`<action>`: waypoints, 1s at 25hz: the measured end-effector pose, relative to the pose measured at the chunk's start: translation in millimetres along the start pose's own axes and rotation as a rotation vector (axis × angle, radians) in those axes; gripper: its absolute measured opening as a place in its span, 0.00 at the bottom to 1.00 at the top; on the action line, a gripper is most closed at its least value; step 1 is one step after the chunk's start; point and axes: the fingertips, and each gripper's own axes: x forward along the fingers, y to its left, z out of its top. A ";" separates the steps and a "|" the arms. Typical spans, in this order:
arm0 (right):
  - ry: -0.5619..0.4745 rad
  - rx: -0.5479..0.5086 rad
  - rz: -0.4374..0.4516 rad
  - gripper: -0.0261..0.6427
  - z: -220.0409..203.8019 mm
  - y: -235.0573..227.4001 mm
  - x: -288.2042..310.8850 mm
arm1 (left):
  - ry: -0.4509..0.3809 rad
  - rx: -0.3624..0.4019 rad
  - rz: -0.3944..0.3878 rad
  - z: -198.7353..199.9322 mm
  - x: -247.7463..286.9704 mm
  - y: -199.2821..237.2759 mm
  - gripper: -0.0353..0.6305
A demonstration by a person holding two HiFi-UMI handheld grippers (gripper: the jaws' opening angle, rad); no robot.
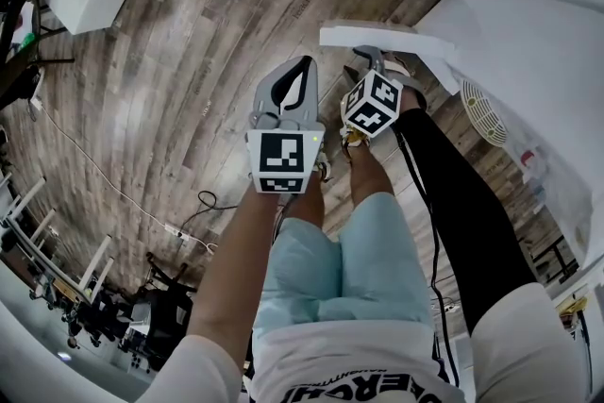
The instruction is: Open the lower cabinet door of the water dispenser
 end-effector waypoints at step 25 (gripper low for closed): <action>-0.242 0.573 -0.253 0.28 -15.0 54.7 -119.9 | -0.083 0.217 -0.226 36.1 -80.2 -64.9 0.14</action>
